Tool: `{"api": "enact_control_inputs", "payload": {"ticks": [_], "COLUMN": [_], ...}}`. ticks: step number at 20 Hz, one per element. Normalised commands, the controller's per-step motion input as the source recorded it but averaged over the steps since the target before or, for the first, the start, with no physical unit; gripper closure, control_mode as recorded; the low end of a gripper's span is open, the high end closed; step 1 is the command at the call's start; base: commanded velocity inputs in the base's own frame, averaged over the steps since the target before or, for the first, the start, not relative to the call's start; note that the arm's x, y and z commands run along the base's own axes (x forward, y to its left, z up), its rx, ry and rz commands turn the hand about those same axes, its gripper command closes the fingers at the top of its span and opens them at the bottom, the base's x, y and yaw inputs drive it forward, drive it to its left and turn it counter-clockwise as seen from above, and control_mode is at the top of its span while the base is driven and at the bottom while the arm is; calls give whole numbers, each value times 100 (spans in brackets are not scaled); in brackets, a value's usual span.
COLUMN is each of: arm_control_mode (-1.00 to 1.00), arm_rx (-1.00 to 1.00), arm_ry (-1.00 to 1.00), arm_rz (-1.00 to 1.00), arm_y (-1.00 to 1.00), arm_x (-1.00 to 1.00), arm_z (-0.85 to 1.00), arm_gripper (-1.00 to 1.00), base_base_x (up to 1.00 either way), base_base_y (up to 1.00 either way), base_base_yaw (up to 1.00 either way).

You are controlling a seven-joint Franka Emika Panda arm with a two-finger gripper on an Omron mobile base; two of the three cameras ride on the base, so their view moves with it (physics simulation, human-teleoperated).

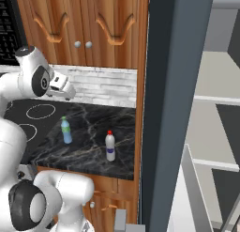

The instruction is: Take the bottled waters from the counter and place them in the freezer to freeze. Close the freezer door after placing the bottles.

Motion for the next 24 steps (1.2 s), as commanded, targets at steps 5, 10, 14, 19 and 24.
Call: {"api": "enact_control_inputs", "payload": {"ticks": [5,10,14,19,24], "arm_control_mode": [-100,-100,-100,-100,-100], "arm_rx": [-5,0,-1,-11,-12], "arm_ry": [-11,-10,-12,-1,-2], "arm_rz": [-43,-53,-58,-25,-4], "arm_y": [82,87,74,20,0], "arm_x": [0,-8,0,0,0], "arm_z": [-33,-46,-48,-46,-36], "arm_gripper": [-100,-100,-100,-100,-100], "base_base_x": [0,0,0,0,0], "base_base_y": [0,0,0,0,0], "base_base_yaw": [0,0,0,0,0]}}
